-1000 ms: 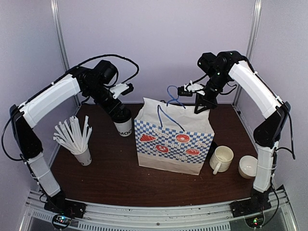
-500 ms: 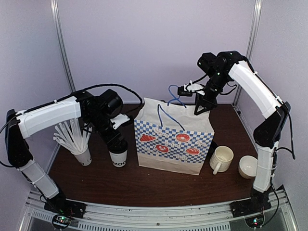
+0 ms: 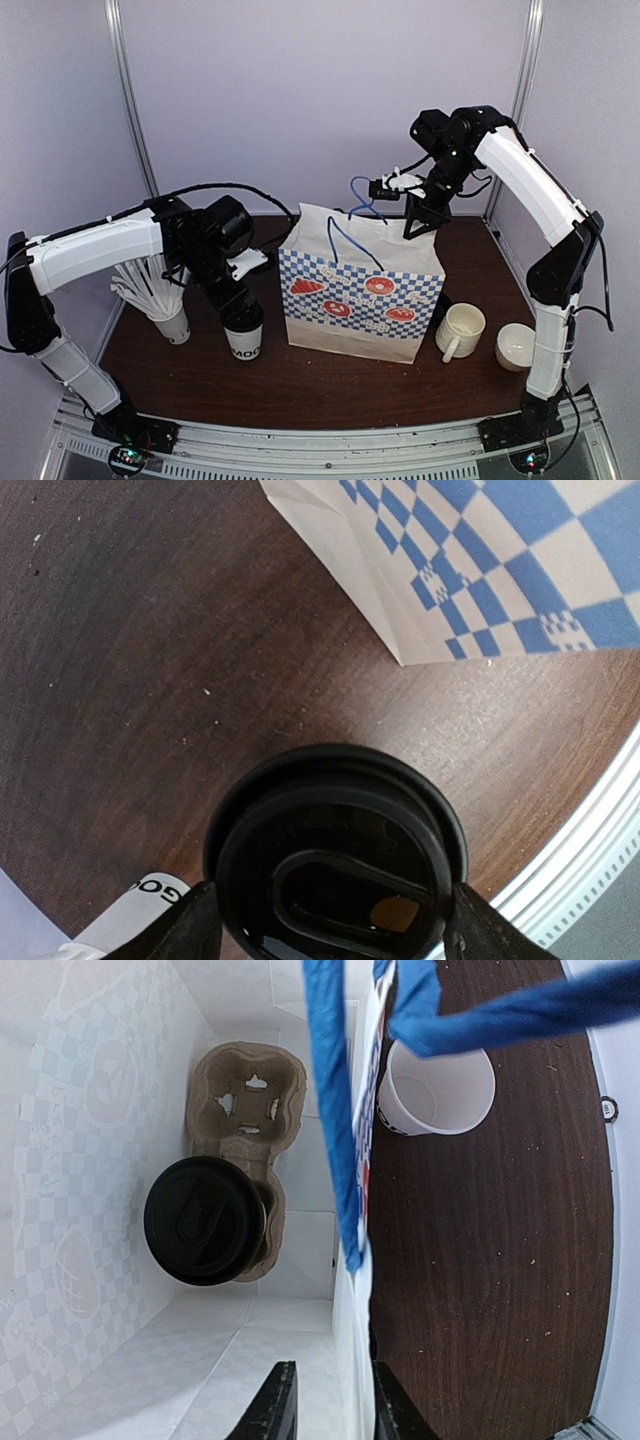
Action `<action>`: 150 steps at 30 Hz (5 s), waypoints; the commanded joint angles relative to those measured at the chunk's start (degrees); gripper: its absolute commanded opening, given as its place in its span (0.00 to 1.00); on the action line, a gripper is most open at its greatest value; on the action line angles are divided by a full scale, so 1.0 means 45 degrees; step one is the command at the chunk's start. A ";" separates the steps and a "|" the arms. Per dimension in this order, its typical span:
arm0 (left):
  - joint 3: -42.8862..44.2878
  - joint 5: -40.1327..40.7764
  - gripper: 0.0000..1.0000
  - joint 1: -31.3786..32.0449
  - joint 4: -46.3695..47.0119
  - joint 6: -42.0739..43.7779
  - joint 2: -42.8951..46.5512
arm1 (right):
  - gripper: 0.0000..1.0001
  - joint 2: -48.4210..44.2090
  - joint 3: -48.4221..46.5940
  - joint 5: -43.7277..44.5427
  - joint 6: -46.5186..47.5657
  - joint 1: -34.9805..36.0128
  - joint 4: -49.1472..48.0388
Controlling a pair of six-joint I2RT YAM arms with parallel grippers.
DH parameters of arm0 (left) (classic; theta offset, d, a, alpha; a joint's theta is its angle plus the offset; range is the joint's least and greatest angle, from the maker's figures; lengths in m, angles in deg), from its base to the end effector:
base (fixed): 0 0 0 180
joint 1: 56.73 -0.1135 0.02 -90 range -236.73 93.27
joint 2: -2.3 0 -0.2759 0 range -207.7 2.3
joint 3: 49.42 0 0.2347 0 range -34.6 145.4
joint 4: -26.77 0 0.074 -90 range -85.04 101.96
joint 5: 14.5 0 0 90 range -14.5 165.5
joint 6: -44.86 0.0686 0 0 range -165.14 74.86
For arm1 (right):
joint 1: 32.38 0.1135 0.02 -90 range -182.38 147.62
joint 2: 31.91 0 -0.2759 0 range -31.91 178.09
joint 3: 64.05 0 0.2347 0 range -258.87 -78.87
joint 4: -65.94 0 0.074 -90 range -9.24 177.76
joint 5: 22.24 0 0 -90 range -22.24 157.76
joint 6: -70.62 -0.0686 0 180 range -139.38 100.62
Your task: Pack the takeout coffee
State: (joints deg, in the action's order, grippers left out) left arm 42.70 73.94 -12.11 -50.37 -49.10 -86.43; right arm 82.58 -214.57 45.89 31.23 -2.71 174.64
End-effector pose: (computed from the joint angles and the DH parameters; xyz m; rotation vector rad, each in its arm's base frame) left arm 0.2037 -0.2037 0.2663 1.0083 2.7053 -0.2054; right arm 0.3047 0.2030 0.3712 -1.8304 2.0452 0.4452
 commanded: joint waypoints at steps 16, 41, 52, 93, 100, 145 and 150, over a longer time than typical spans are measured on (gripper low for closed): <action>0.0116 -0.0164 0.98 0.0306 -0.1431 -0.0018 0.0567 | 0.27 0.0143 0.0267 -0.0442 -0.0085 0.0101 0.0576; 0.1329 -0.0080 0.92 0.0511 -0.2334 0.1837 -0.1551 | 0.27 -0.0373 0.1145 -0.0415 0.0075 0.0106 0.0384; 0.1012 -0.0141 0.83 0.0504 -0.2309 0.1906 -0.1779 | 0.27 -0.0447 0.1327 -0.0454 0.0076 0.0106 0.0215; 0.6962 0.2422 0.63 0.0514 -0.5872 0.0171 0.1259 | 0.11 -0.0495 0.0438 -0.2415 -0.0478 0.0296 0.0157; 0.9739 0.2077 0.61 0.0603 -0.4489 0.0217 0.1185 | 0.06 -0.1094 0.0834 -0.2658 -0.0604 0.0731 -0.0486; 1.0150 0.6488 0.61 0.9220 -0.4218 0.1689 -0.3474 | 0.37 -0.7117 0.8211 -0.3267 -0.2880 0.3325 -0.3923; 0.9301 0.8019 0.61 1.0046 -0.3636 0.2522 -0.3544 | 0.39 -0.7215 0.7948 -0.3501 -0.2920 0.3310 -0.3647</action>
State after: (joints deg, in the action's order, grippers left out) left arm 86.21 102.92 30.67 -68.16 -41.26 -103.70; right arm 51.98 -177.96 32.10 18.99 12.11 156.79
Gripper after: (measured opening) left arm 0.714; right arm 0.379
